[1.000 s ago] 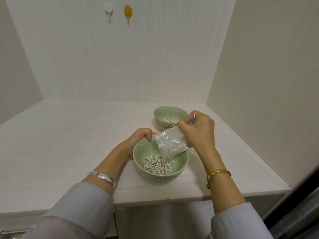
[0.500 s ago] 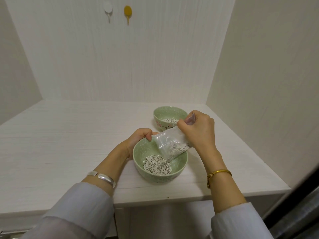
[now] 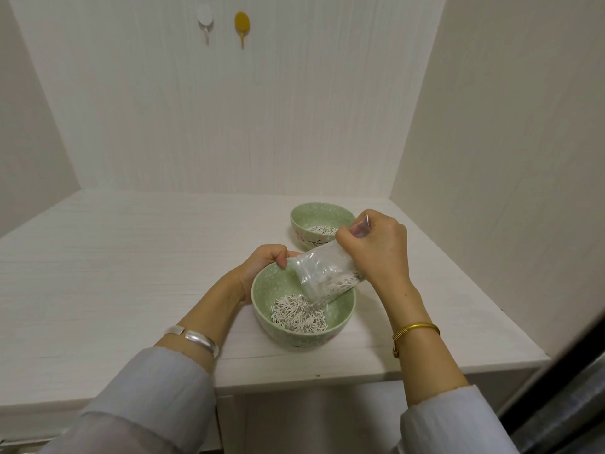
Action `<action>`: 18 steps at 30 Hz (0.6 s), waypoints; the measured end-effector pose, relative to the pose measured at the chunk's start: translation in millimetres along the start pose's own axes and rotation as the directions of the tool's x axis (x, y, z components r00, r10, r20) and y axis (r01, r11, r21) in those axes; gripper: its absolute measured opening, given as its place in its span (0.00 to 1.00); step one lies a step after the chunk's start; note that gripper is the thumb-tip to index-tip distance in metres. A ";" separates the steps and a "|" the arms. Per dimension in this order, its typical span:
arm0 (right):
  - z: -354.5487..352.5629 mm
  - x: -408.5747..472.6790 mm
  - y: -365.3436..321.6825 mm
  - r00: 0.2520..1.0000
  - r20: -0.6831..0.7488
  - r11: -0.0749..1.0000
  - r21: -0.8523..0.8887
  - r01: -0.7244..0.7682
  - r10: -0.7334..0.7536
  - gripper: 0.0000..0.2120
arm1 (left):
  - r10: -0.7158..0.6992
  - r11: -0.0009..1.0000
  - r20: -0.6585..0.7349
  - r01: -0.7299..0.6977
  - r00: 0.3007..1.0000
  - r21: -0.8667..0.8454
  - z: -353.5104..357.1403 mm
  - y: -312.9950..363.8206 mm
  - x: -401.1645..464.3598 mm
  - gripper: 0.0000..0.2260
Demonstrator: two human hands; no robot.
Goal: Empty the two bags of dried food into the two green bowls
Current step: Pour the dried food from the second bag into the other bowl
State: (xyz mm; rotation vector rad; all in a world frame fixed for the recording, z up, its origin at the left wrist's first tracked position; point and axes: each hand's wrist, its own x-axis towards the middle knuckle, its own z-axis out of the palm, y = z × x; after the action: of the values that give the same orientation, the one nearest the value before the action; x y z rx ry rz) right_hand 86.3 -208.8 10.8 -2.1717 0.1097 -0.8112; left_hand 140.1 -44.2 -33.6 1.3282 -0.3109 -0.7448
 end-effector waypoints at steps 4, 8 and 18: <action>-1.2 0.5 -0.4 1.000 -0.002 1.000 -0.002 -0.005 0.005 0.09 | -0.007 1.000 -0.011 0.007 1.000 0.003 -0.1 0.4 0.4 0.17; -2.7 0.3 -0.4 1.000 -0.010 1.000 -0.007 0.010 -0.010 0.06 | -0.013 1.000 -0.001 0.013 1.000 0.005 -0.8 0.0 0.9 0.19; -5.0 0.2 -2.6 1.000 -0.016 0.999 -0.031 0.017 -0.017 0.06 | -0.009 1.000 0.003 0.009 1.000 0.010 -2.8 -1.2 2.6 0.19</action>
State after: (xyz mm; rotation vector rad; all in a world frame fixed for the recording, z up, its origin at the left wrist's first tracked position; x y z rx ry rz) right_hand 83.1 -210.4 15.2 -2.1984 0.1130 -0.8417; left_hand 143.4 -43.8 -35.9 1.3389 -0.3119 -0.7538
